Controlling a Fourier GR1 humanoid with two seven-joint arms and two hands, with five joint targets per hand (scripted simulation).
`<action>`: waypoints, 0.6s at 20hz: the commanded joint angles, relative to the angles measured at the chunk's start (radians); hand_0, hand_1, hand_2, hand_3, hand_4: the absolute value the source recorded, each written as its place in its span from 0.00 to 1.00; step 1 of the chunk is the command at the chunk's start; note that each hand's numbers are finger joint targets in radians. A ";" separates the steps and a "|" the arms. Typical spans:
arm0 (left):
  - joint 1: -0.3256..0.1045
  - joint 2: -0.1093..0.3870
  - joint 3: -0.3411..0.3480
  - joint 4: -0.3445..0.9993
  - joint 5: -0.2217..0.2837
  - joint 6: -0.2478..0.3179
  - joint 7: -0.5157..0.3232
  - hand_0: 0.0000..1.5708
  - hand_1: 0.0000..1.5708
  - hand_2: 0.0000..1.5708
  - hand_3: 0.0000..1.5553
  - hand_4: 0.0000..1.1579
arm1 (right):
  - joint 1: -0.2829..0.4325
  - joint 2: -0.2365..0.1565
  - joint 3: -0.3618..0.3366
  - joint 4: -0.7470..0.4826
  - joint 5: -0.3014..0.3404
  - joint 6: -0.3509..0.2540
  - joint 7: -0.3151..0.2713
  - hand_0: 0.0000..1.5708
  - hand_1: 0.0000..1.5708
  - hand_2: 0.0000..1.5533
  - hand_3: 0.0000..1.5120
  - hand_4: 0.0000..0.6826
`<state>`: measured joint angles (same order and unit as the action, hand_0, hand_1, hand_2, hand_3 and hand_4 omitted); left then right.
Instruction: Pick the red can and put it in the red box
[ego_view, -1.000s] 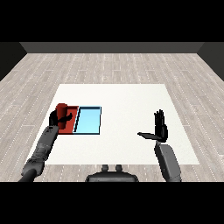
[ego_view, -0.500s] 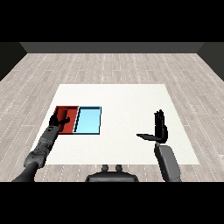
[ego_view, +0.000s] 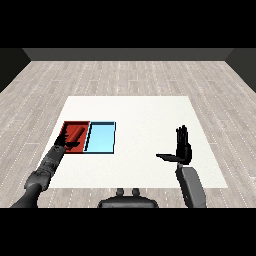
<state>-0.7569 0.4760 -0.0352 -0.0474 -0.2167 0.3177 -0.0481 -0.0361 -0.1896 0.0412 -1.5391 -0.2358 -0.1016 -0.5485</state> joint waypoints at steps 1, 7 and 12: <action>-0.084 -0.013 -0.023 0.038 -0.028 -0.031 0.130 0.00 0.00 0.00 0.00 0.00 | -0.013 0.013 -0.009 0.009 -0.010 0.005 -0.014 0.00 0.00 0.00 0.00 0.00; 0.006 0.002 0.147 -0.092 0.138 0.114 -0.122 0.00 0.00 0.00 0.00 0.00 | -0.031 -0.010 -0.019 0.002 -0.011 0.029 -0.009 0.00 0.00 0.00 0.00 0.00; -0.003 -0.050 0.323 -0.309 0.326 0.031 -0.443 0.00 0.00 0.00 0.00 0.00 | 0.006 -0.012 -0.002 -0.028 -0.036 0.074 -0.011 0.00 0.00 0.00 0.00 0.00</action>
<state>-0.7517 0.4596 0.1838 -0.2245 -0.0017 0.3722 -0.3026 -0.0236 -0.2019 0.0297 -1.5599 -0.2584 -0.0506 -0.5665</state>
